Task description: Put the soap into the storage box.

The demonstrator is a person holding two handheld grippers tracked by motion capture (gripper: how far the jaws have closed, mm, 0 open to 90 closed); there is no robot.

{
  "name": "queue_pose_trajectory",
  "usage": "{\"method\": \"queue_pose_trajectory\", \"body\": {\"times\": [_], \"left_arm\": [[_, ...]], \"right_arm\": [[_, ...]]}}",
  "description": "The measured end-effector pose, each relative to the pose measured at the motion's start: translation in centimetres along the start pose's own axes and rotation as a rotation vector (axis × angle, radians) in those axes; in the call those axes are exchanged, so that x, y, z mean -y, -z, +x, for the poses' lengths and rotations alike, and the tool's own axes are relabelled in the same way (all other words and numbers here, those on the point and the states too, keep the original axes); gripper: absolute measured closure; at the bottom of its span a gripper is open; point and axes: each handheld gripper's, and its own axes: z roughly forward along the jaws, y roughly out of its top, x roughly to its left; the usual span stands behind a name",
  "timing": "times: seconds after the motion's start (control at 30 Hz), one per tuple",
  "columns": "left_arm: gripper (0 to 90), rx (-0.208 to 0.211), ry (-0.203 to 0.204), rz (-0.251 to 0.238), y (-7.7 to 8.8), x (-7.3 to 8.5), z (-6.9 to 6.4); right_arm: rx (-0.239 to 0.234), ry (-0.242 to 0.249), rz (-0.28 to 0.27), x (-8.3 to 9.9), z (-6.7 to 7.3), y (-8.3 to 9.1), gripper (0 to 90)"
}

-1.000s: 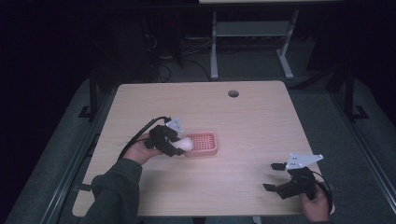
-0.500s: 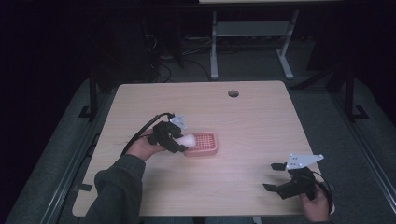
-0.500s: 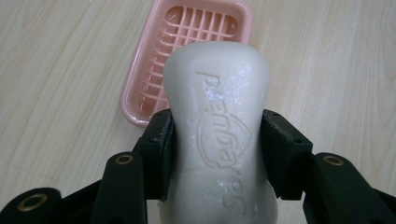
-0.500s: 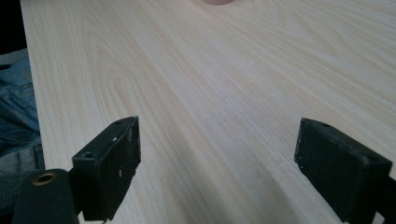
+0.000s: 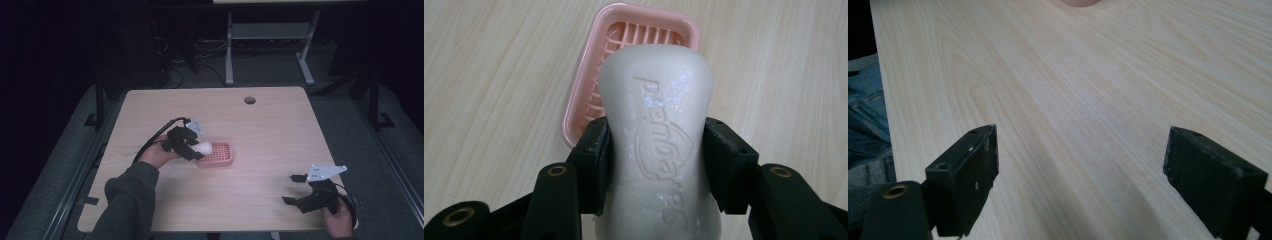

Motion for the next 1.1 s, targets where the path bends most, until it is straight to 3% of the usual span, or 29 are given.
{"method": "queue_pose_trajectory", "body": {"times": [0.83,1.1], "left_arm": [[49.2,0.007,-0.016,-0.006,-1.1,-2.2,0.9],[49.2,0.034,0.001,-0.003,-2.6,-2.5,1.2]], "right_arm": [[0.0,-0.004,-0.008,0.1,0.0,0.2,14.2],[0.001,-0.005,-0.011,0.1,-0.1,0.2,14.2]]}}
